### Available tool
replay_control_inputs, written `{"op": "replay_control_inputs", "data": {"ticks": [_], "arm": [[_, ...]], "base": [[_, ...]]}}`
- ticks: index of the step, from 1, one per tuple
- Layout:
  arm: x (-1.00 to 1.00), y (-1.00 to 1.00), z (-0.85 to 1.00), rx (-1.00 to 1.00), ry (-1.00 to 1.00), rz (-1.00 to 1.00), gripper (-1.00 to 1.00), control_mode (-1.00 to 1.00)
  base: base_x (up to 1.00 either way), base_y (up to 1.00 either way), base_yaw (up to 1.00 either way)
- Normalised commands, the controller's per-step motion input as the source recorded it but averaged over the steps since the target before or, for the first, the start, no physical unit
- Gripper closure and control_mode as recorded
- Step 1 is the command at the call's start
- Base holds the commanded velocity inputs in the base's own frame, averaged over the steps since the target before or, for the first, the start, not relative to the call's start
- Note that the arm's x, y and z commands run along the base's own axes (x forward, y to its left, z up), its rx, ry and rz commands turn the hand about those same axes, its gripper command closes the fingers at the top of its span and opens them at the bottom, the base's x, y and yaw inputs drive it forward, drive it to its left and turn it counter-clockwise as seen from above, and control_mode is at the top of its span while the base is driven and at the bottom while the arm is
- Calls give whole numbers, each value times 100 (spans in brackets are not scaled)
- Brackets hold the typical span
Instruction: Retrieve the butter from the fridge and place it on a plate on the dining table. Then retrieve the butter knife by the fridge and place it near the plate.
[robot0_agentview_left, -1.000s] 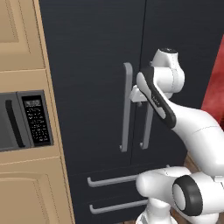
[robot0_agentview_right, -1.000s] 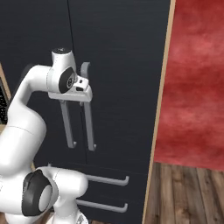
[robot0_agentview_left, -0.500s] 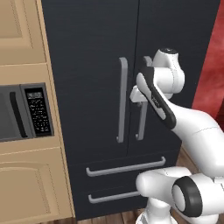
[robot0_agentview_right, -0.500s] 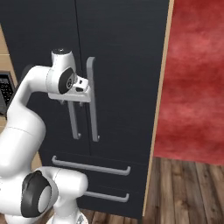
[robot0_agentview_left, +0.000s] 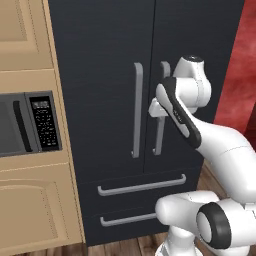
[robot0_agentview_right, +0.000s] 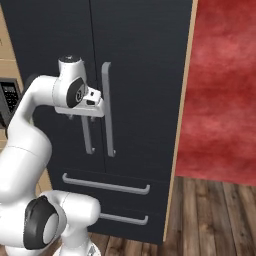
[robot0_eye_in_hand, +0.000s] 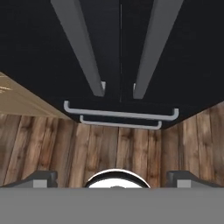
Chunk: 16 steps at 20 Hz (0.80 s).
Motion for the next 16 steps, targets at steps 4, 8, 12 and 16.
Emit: {"op": "replay_control_inputs", "data": {"ticks": [4, 8, 12, 16], "arm": [[34, -4, -14, 0, -10, 0, -100, -100], [26, -8, -16, -7, -24, 0, -100, -100], [14, 0, -6, -21, -23, -3, -100, -100], [11, -28, -6, 0, -13, -1, -100, -100]], "base": [[0, 0, 0], [0, 0, 0], [0, 0, 0], [0, 0, 0]]}}
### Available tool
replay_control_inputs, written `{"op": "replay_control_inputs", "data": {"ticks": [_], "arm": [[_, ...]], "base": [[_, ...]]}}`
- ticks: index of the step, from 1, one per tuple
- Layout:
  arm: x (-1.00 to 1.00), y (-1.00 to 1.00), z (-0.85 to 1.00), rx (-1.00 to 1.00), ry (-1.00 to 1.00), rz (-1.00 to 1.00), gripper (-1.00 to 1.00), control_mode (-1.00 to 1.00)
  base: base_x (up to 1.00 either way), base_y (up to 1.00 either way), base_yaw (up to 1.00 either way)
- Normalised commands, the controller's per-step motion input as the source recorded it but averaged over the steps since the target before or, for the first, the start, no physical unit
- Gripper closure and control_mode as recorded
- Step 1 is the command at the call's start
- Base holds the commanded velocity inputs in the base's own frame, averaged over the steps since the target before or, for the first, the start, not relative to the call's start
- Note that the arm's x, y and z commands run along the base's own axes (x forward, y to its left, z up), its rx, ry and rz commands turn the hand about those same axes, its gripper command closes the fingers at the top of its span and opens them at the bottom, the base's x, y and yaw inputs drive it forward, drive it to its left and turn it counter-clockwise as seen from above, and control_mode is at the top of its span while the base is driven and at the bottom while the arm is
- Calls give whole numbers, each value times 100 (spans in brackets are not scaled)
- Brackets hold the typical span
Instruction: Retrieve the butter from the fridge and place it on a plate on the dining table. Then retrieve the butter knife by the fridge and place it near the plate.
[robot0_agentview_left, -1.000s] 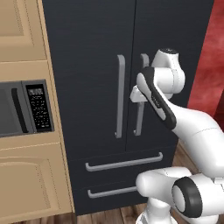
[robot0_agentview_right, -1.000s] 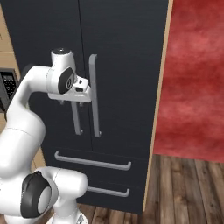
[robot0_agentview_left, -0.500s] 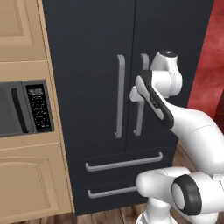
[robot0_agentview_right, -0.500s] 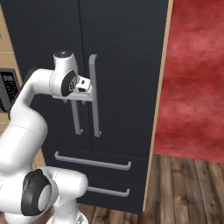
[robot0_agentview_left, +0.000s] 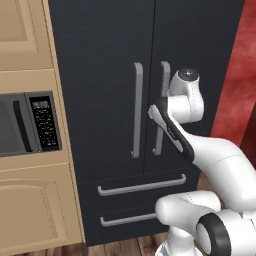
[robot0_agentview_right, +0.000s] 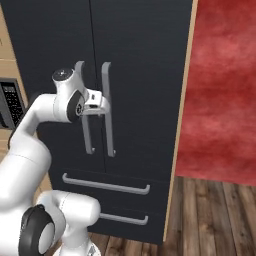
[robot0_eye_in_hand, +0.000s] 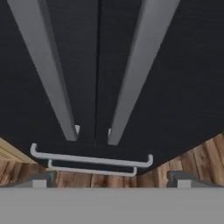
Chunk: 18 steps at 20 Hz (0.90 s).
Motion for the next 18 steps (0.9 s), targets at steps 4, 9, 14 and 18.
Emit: {"op": "replay_control_inputs", "data": {"ticks": [4, 9, 14, 18], "arm": [[32, -37, -1, 13, -4, 0, -100, -100], [23, -4, 0, 10, -3, 0, -100, -100], [34, 0, 0, 6, -8, 0, -100, -100], [54, -2, 0, 0, -1, 0, -100, -100]], "base": [[0, 0, 0], [0, 0, 0], [0, 0, 0], [0, 0, 0]]}}
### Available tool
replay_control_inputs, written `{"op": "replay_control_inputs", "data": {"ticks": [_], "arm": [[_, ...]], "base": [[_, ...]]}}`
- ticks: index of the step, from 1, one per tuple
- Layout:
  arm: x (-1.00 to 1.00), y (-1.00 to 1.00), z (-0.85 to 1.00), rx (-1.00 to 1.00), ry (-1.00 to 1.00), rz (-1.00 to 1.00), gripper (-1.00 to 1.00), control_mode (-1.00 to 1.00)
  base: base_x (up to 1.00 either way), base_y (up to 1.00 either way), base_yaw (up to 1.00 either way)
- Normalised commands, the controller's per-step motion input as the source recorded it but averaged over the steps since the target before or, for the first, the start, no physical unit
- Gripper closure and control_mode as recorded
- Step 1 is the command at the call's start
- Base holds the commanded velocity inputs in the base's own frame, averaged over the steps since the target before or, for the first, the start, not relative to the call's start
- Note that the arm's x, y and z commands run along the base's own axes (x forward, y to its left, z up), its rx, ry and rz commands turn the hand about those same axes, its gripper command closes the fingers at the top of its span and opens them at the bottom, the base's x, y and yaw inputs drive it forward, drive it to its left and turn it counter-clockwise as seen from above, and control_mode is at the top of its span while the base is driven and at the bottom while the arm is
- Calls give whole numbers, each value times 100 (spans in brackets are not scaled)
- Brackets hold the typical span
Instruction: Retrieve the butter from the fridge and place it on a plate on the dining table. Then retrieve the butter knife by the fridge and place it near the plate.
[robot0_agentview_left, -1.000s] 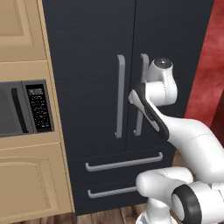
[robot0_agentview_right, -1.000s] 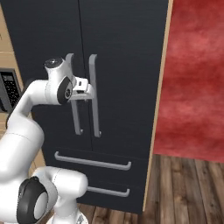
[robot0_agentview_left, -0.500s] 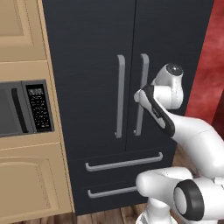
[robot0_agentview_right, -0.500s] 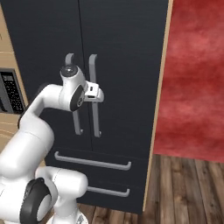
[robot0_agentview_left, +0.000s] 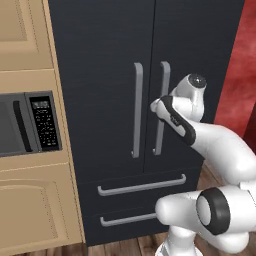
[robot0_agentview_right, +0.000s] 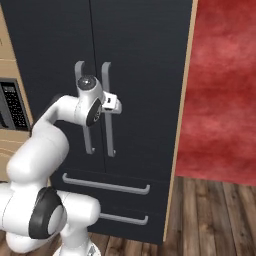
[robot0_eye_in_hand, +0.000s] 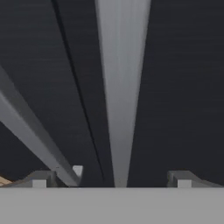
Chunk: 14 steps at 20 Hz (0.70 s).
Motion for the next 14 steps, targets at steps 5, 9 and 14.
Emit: {"op": "replay_control_inputs", "data": {"ticks": [5, 9, 14], "arm": [[31, 0, 0, -1, 0, 0, -100, -100], [41, -6, 0, 0, -2, 0, -100, -100], [41, -1, -2, 0, -3, 0, -100, -100]], "base": [[0, 0, 0], [0, 0, 0], [0, 0, 0]]}}
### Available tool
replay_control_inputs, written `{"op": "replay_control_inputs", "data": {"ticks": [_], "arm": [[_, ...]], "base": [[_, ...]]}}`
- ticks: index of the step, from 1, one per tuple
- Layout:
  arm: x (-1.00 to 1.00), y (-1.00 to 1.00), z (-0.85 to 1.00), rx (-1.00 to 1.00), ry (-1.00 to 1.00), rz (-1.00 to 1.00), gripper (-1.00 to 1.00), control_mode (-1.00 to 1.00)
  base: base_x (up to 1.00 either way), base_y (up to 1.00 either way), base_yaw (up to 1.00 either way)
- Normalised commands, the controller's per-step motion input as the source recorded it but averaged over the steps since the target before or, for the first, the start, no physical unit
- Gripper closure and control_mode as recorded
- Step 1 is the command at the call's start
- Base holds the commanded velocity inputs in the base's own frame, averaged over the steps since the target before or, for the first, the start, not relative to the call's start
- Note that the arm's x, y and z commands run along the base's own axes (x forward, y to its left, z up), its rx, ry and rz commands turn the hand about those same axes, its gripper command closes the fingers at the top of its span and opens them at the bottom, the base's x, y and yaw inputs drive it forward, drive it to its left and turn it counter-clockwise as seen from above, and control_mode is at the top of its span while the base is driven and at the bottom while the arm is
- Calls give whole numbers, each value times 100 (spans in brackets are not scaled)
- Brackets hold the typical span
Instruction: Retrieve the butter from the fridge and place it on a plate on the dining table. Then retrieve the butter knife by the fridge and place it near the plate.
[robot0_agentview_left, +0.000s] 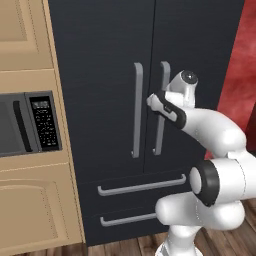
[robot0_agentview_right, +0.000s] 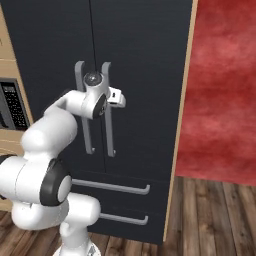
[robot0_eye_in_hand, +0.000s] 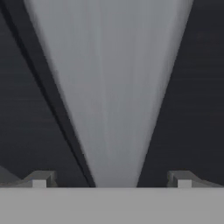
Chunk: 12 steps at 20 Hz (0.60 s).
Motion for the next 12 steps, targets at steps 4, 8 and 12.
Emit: {"op": "replay_control_inputs", "data": {"ticks": [4, 8, 12], "arm": [[37, -2, -2, 0, -1, 0, -100, -100], [27, -1, -11, 0, -9, 0, -100, -100], [16, 0, -6, 1, -11, 1, -100, -100]], "base": [[0, 0, 0], [0, 0, 0], [0, 0, 0]]}}
